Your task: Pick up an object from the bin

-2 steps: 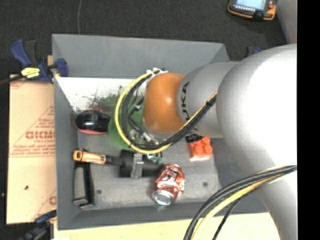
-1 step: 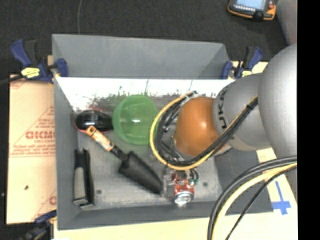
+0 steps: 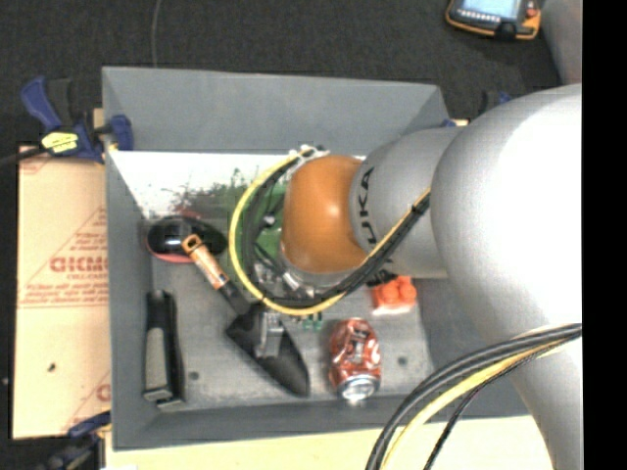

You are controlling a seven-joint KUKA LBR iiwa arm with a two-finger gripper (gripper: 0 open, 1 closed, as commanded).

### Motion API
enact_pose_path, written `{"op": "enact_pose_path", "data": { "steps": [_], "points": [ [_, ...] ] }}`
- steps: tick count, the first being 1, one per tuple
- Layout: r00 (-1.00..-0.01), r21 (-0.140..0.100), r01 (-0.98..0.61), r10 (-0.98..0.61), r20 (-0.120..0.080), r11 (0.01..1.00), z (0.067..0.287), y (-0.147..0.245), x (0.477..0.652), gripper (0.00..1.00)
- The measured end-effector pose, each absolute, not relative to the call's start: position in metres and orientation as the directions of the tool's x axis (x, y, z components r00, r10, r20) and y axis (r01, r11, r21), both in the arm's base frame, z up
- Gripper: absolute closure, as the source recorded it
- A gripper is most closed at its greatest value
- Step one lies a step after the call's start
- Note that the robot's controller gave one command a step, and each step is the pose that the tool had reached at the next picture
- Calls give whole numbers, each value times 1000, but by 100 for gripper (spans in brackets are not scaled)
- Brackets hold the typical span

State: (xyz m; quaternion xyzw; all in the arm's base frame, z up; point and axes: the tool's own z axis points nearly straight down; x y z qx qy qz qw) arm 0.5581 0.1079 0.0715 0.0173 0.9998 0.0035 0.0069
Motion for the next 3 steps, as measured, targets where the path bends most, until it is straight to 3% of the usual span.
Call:
{"op": "enact_pose_path", "data": {
  "steps": [1, 2, 3],
  "points": [
    [-982, -3, 189, 189, -13, 982, 71, 111, 534, 0],
    [-999, 7, 38, 39, -21, 999, 73, 106, 560, 100],
    [-999, 6, 38, 38, -21, 999, 73, 106, 560, 100]
  ]
}}
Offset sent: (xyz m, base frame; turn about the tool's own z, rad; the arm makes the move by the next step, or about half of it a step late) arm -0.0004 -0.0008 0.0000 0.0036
